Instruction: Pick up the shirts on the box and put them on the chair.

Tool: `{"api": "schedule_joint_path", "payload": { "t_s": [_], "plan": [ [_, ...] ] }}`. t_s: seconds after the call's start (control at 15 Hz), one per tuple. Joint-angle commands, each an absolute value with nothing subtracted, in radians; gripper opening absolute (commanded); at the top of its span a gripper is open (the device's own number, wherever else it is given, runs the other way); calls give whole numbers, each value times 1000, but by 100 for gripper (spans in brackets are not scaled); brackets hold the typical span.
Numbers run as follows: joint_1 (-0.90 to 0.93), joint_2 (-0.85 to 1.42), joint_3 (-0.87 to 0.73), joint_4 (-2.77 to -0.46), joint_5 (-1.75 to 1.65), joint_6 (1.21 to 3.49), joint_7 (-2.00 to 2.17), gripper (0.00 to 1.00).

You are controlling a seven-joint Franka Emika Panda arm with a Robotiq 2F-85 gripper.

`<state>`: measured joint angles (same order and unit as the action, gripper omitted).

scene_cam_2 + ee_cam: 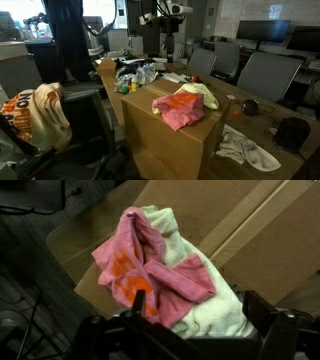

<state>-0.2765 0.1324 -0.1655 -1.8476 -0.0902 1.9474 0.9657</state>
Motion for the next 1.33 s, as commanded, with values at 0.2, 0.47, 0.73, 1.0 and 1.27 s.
{"api": "schedule_joint_path", "payload": {
  "t_s": [0.2,0.47,0.73,1.0,1.27],
  "plan": [
    [-287,351,-224,-1615,63,1840,866,100],
    [-311,467,-231,-1535,159,1795,826,100],
    [-320,569,-232,-1465,199,1745,815,100],
    [-319,625,-253,-1425,177,1725,845,100],
    [-315,645,-274,-1415,163,1729,854,100]
  ]
}}
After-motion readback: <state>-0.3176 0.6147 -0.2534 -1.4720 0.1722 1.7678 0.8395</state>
